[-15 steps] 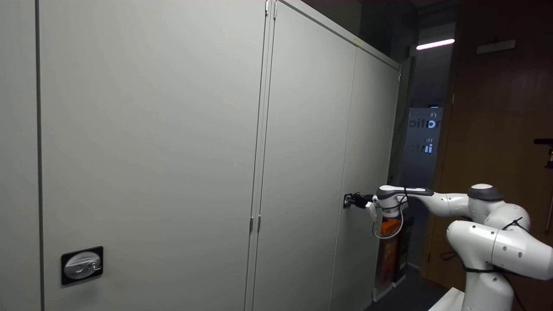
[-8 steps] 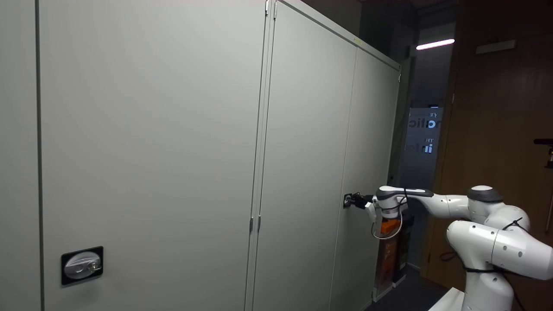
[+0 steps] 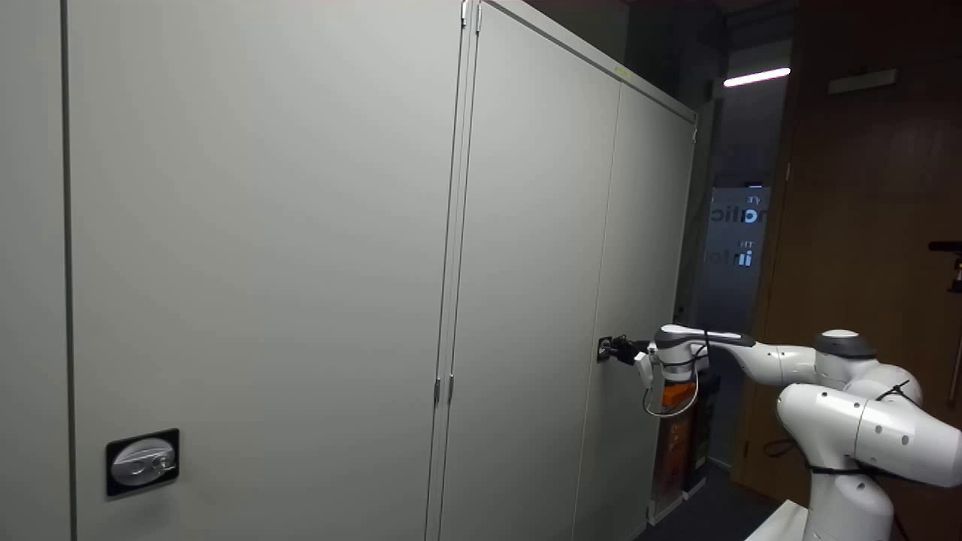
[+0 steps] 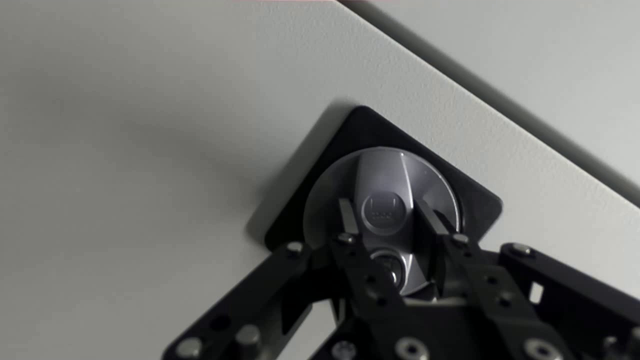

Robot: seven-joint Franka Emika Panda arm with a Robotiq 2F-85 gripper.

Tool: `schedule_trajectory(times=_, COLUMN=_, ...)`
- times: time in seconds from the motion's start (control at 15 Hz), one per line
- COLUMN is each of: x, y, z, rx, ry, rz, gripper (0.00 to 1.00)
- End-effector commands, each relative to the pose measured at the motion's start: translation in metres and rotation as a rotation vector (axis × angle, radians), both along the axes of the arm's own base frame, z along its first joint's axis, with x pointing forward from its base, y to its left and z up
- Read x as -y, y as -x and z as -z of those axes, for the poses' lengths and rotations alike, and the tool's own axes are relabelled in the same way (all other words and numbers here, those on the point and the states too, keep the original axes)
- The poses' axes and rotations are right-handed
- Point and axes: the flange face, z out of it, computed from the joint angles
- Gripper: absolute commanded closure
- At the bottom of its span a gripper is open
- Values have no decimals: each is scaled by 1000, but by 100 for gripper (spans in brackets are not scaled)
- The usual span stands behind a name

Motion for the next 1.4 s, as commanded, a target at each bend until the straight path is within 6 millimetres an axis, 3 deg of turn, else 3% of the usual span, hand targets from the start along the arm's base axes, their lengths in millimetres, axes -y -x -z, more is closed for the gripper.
schedule_trajectory(times=0.0, x=-31, y=2, z=-42, rx=58, ry=-96, rz=-32, gripper=92)
schedule_trajectory(times=1.33, x=-38, y=4, z=-58, rx=61, ry=-201, rz=-27, gripper=92)
